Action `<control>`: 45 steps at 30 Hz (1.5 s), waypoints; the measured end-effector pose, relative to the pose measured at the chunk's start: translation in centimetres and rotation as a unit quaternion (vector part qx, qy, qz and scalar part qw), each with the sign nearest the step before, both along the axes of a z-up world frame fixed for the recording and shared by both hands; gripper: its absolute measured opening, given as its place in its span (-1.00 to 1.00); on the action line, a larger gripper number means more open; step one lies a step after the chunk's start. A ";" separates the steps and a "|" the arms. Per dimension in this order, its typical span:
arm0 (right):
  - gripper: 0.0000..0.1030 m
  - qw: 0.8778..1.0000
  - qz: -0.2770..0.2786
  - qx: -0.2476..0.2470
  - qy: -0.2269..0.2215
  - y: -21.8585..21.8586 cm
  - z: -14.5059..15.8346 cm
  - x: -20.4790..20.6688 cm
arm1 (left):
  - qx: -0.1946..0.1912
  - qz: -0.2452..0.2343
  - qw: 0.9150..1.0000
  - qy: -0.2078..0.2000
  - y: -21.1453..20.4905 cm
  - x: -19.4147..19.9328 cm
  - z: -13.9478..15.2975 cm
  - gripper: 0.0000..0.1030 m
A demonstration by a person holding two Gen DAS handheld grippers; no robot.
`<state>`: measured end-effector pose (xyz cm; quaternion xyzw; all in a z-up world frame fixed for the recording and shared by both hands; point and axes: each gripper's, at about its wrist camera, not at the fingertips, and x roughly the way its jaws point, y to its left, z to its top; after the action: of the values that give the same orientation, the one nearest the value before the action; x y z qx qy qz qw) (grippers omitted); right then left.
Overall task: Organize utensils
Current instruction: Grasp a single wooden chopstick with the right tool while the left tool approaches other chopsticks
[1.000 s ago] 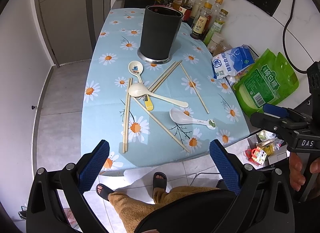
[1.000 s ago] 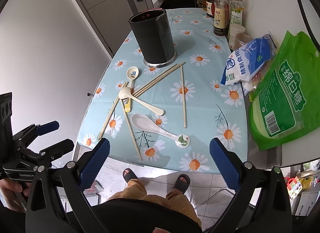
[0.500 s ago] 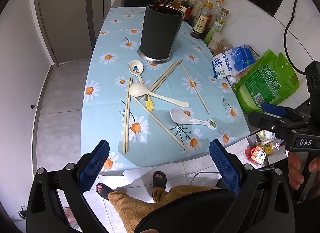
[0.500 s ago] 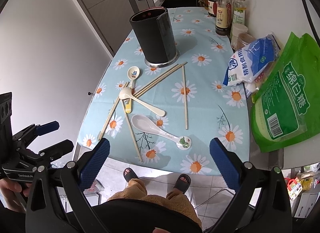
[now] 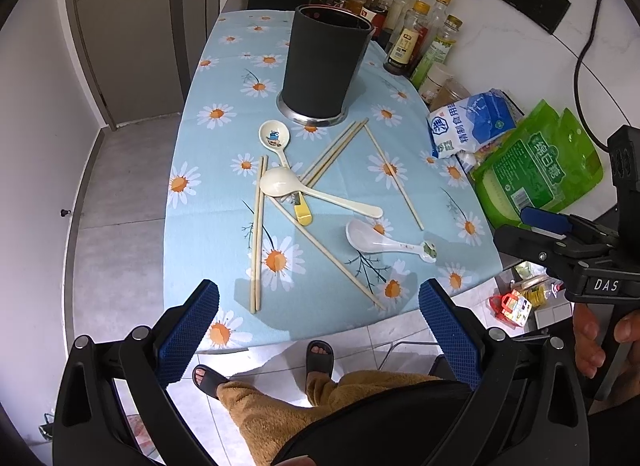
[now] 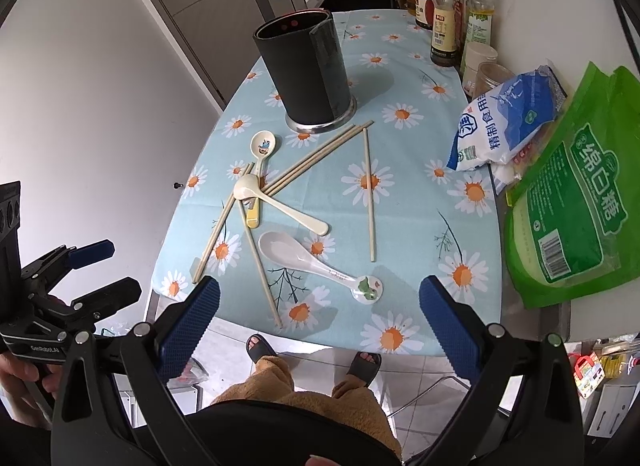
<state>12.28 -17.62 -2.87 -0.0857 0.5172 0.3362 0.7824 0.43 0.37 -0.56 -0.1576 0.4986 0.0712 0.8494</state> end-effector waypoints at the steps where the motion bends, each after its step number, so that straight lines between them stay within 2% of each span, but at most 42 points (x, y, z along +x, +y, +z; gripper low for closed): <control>1: 0.93 1.000 0.001 0.002 0.004 0.1 -0.2 0.4 | 0.001 0.001 1.000 0.001 0.2 0.2 -0.1 0.88; 6: 0.90 1.000 0.006 -0.006 0.008 0.8 -1.4 2.0 | 0.008 -0.001 1.000 0.011 0.9 1.2 -1.0 0.88; 16: 0.67 0.997 0.009 -0.028 0.066 3.5 -6.3 6.1 | -0.005 -0.003 0.999 0.037 2.6 4.0 -4.4 0.88; 23: 0.47 0.994 0.010 -0.066 0.088 6.3 -9.0 9.6 | -0.008 -0.003 0.998 0.063 4.5 6.0 -6.9 0.86; 25: 0.32 0.992 0.008 -0.082 0.092 7.1 -9.8 10.9 | -0.006 -0.005 0.998 0.069 4.9 6.4 -7.4 0.86; 27: 0.22 0.989 0.000 -0.109 0.100 8.0 -10.7 12.4 | -0.007 -0.009 0.997 0.071 5.3 6.7 -7.8 0.86; 29: 0.15 0.988 0.004 -0.115 0.107 8.7 -11.1 13.3 | -0.008 -0.006 0.997 0.078 5.9 7.0 -8.4 0.84; 30: 0.13 0.986 0.006 -0.126 0.108 9.2 -11.4 13.9 | -0.012 -0.006 0.997 0.079 6.2 7.0 -8.6 0.81; 32: -0.04 0.984 0.006 -0.140 0.112 10.0 -11.8 14.7 | -0.017 -0.002 0.996 0.086 6.9 7.1 -9.1 0.74; 36: -0.19 0.979 0.009 -0.172 0.109 11.4 -12.6 15.7 | -0.023 -0.002 0.996 0.089 7.8 7.1 -9.6 0.72; 38: -0.42 0.977 0.006 -0.187 0.106 12.0 -12.9 15.9 | -0.024 -0.003 0.996 0.089 8.1 7.2 -9.7 0.70; 40: -0.54 0.974 0.005 -0.202 0.100 12.4 -13.4 16.1 | -0.029 -0.002 0.996 0.089 8.5 7.2 -9.8 0.65; 43: -0.83 0.971 -0.001 -0.221 0.091 13.1 -13.9 16.3 | -0.040 0.001 0.995 0.088 9.0 7.2 -10.1 0.59; 45: -0.89 0.971 -0.006 -0.220 0.095 13.2 -14.2 16.6 | -0.045 0.000 0.995 0.089 9.2 7.3 -10.2 0.55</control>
<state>28.84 -4.38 -17.04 -0.2207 0.6509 0.2162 0.6935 7.72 9.54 -10.76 -0.1889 0.5750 0.0627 0.7936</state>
